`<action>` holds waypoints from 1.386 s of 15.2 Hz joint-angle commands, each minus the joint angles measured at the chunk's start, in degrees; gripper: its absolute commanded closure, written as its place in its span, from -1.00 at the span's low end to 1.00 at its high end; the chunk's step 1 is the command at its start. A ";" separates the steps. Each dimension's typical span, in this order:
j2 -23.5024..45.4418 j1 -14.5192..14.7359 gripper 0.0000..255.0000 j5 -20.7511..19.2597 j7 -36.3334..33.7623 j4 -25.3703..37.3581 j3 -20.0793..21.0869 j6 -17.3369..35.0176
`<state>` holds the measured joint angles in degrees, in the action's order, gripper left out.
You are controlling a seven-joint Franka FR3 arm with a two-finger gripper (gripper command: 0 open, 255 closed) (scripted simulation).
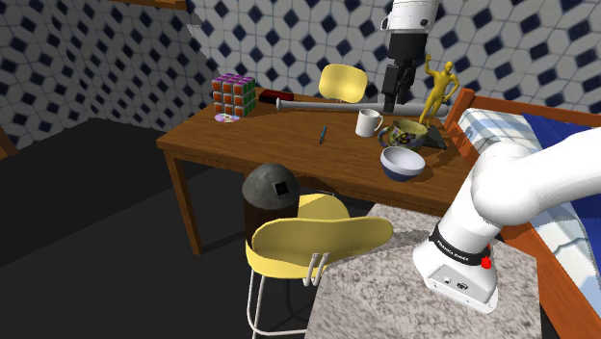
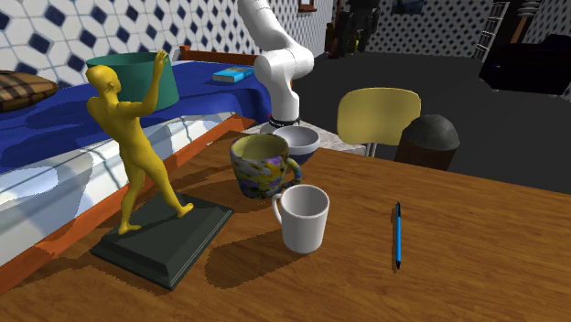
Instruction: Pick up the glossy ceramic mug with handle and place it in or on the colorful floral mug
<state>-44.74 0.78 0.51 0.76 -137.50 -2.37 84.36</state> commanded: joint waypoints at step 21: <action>26.64 -5.23 -1.00 -11.12 22.57 3.91 -19.00 28.04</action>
<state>-20.25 -4.38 -10.71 22.04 -134.83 -20.43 111.12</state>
